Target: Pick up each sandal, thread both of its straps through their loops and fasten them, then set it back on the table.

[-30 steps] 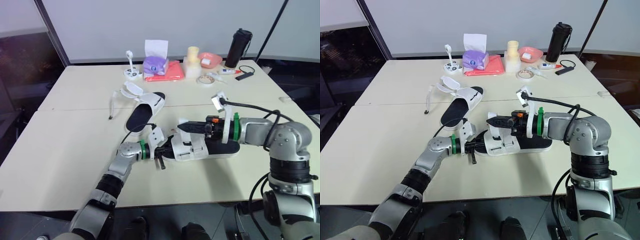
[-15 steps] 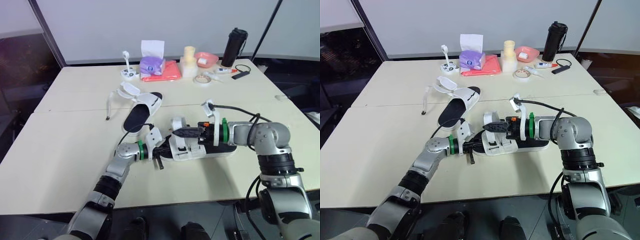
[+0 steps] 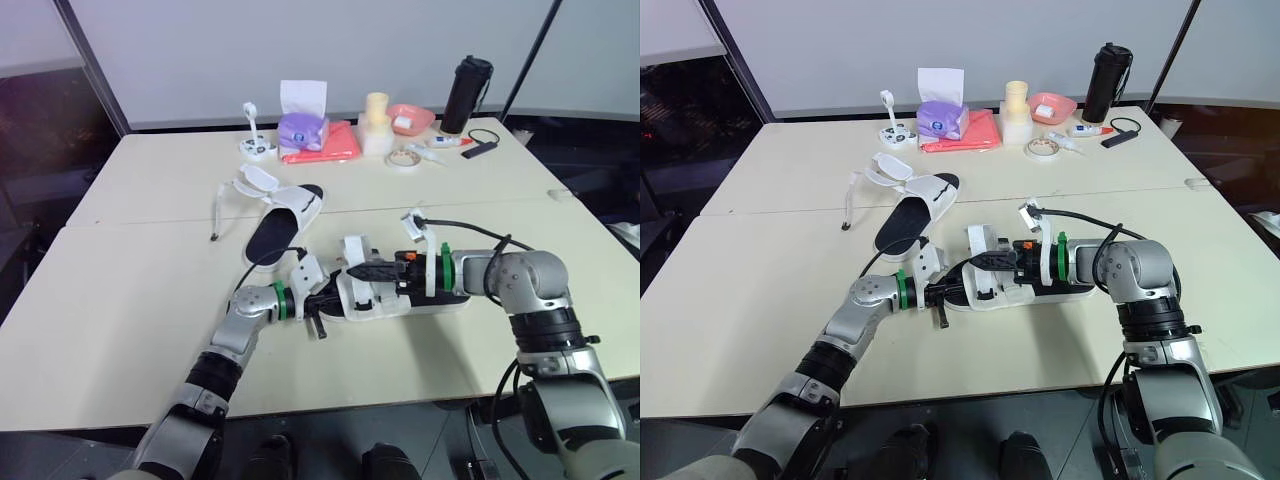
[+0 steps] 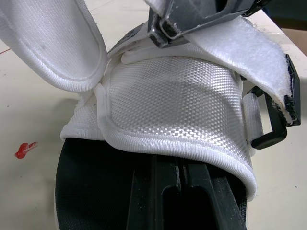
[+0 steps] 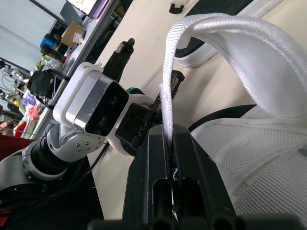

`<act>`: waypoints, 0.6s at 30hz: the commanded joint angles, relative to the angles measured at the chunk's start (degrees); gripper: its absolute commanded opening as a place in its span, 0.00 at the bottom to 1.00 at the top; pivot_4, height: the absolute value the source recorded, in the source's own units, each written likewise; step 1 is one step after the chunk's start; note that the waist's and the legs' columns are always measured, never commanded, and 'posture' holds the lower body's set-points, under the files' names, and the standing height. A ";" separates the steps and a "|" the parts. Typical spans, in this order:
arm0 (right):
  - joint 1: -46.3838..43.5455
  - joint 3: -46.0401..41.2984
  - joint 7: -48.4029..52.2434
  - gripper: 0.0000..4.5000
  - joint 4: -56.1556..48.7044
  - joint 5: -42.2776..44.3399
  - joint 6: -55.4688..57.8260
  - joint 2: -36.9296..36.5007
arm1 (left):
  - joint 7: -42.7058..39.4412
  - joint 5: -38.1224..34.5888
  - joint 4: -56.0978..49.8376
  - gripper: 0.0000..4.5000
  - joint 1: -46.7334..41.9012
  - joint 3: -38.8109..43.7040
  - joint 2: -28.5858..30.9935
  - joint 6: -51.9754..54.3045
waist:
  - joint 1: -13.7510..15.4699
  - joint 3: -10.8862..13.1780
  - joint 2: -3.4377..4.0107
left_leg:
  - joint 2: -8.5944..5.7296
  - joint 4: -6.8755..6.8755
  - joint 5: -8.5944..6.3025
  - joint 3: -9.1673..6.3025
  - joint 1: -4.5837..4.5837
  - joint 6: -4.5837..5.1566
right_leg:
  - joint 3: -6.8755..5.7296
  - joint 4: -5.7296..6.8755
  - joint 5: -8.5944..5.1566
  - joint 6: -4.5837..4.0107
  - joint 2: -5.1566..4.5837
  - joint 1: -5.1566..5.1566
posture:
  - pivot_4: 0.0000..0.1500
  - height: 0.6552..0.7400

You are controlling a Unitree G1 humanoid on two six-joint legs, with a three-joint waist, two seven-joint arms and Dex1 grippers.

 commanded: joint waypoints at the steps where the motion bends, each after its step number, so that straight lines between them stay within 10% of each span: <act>1: -2.70 -0.62 1.06 0.01 0.47 -0.21 -1.22 0.43 | -0.09 0.82 -0.13 0.00 0.91 -1.52 -0.12 0.76 | -0.02 0.00 0.00 | 0.00 0.00 0.00 0.00 0.00 0.00 | 0.00 0.00 0.00 0.00 0.00 0.00 | 1.00 1.00; 18: -3.73 -3.39 0.80 0.01 1.37 1.88 2.75 2.55 | 0.35 0.75 -0.18 0.00 1.06 -1.41 -0.34 0.79 | 0.05 0.00 0.00 | 0.00 -0.01 0.00 -0.01 0.00 0.00 | 0.01 0.00 0.00 0.00 0.00 -0.01 | 1.00 1.00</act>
